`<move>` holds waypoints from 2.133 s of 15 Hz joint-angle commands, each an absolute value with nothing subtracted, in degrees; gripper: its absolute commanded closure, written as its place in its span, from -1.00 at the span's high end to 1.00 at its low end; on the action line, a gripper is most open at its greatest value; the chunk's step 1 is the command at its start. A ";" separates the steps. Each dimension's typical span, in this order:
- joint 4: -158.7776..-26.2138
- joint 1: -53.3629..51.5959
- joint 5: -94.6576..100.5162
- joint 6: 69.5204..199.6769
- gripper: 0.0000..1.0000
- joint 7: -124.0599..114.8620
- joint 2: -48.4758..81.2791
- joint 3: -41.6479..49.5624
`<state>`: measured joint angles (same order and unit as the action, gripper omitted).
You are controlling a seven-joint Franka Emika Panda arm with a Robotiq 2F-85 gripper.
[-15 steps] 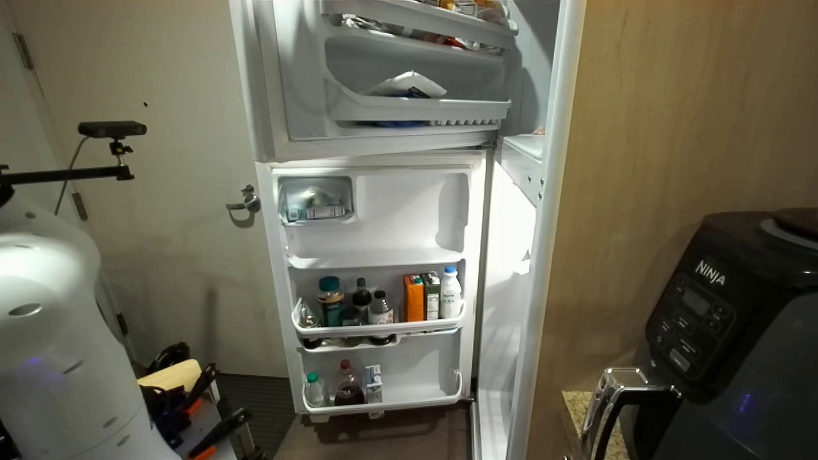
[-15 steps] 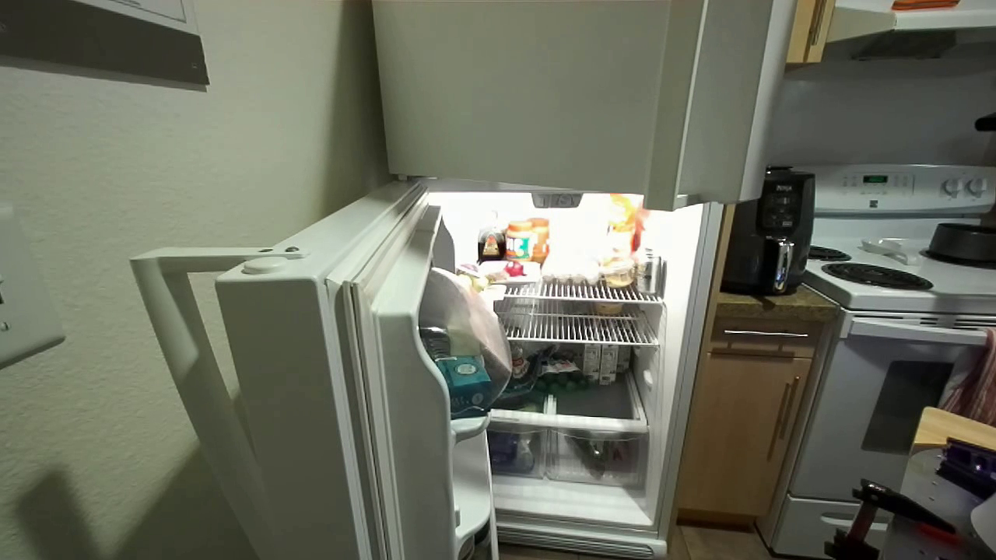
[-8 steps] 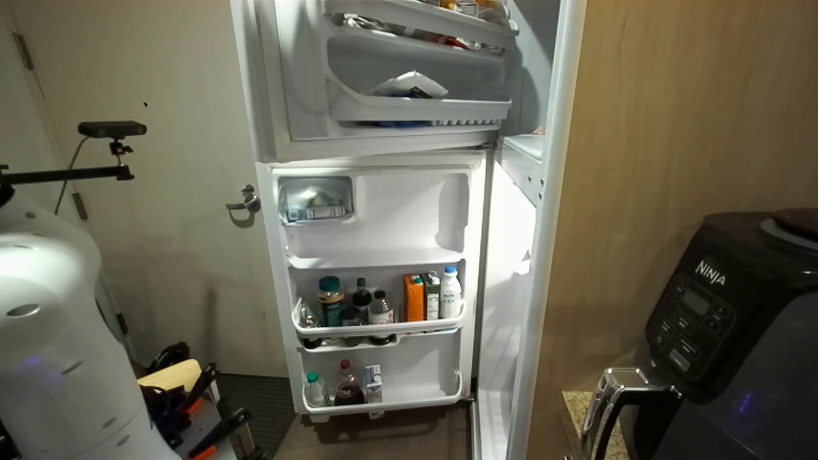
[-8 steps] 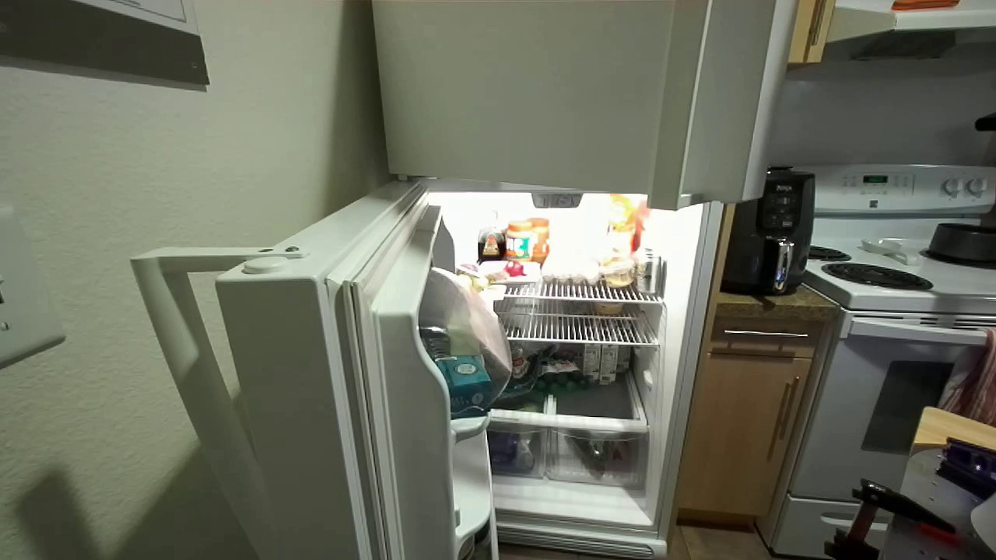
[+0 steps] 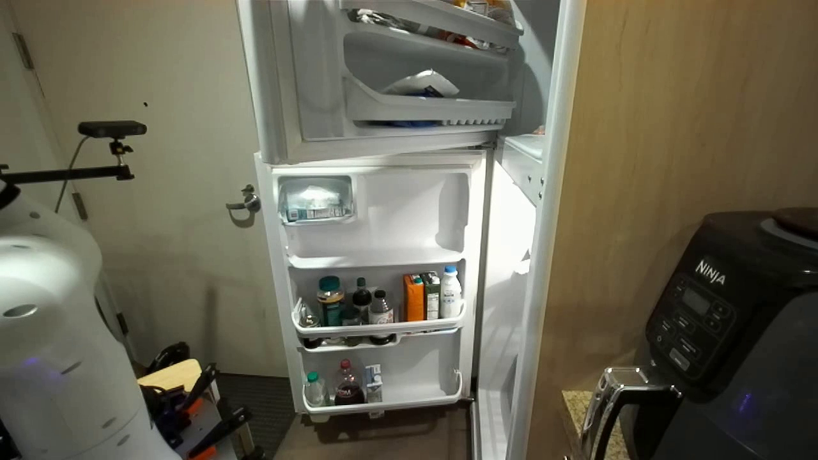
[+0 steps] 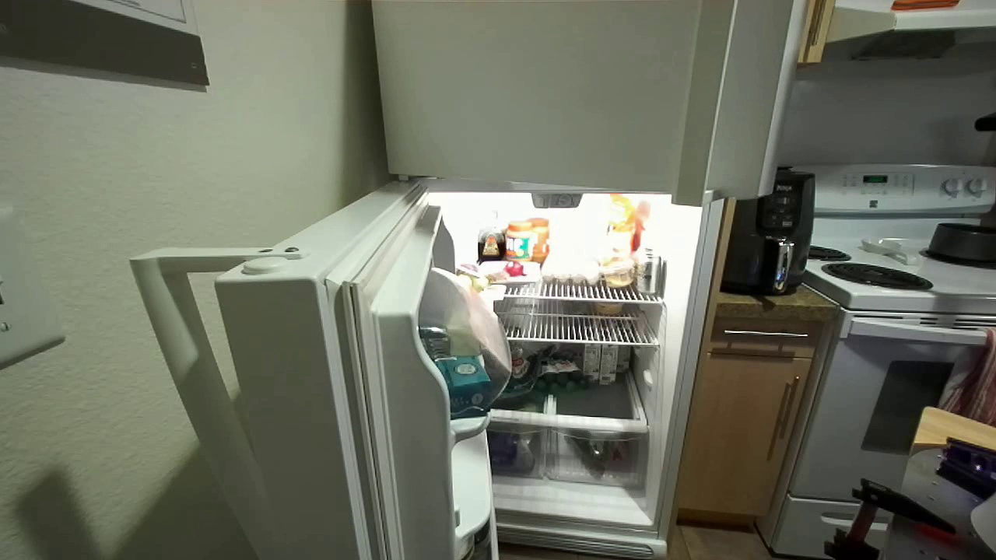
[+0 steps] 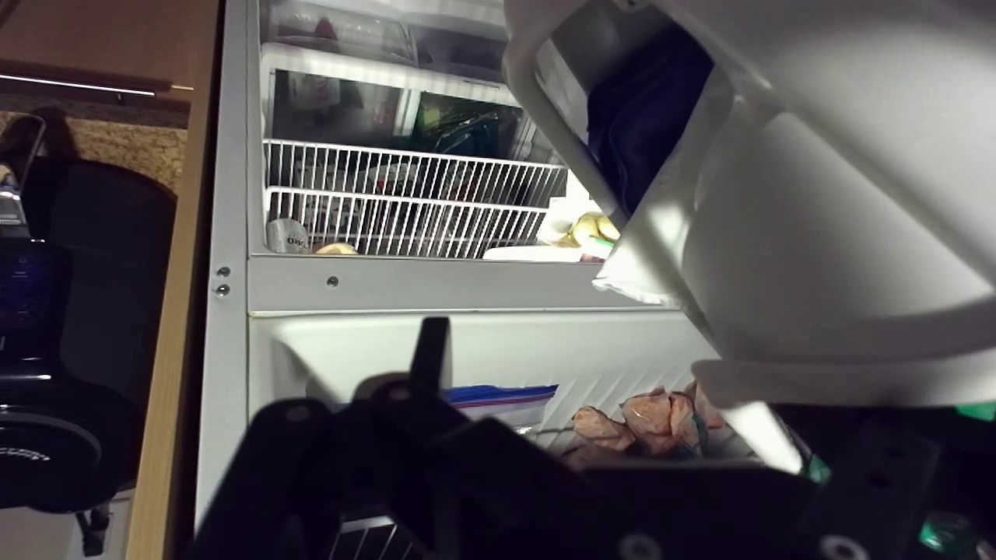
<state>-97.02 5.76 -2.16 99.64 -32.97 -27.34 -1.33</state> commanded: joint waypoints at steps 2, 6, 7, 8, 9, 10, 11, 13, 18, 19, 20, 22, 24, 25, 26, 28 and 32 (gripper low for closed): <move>-94.15 6.51 -2.95 98.27 1.00 -33.17 -23.59 -0.92; -91.94 6.29 -2.58 98.00 1.00 -33.53 -21.33 -1.12; -91.48 6.21 -2.61 97.92 1.00 -33.54 -20.91 -1.15; -90.83 6.08 -2.75 97.74 1.00 -33.46 -20.41 -1.13; -90.18 5.99 -2.82 97.54 1.00 -33.39 -19.99 -1.12; -89.25 5.77 -3.21 97.15 1.00 -33.10 -19.50 -0.99; -88.40 5.58 -3.56 96.78 1.00 -32.75 -19.16 -0.84; -86.53 5.38 -3.63 96.04 1.00 -32.42 -18.51 -0.72; -82.84 4.52 -5.05 93.10 1.00 -30.48 -17.90 -0.08; -82.13 4.32 -5.78 92.52 1.00 -29.49 -17.81 0.20; -83.88 5.12 -3.84 93.97 1.00 -31.95 -18.64 -0.90; -83.02 5.09 -4.42 93.48 1.00 -31.42 -18.55 -0.75; -82.87 5.08 -4.43 93.41 1.00 -31.38 -18.49 -0.70; -82.87 5.07 -4.43 93.41 1.00 -31.38 -18.43 -0.69; -82.87 5.05 -4.43 93.41 1.00 -31.38 -18.37 -0.69; -82.86 5.03 -4.43 93.41 1.00 -31.38 -18.29 -0.69; -82.86 4.98 -4.44 93.41 1.00 -31.37 -18.28 -0.68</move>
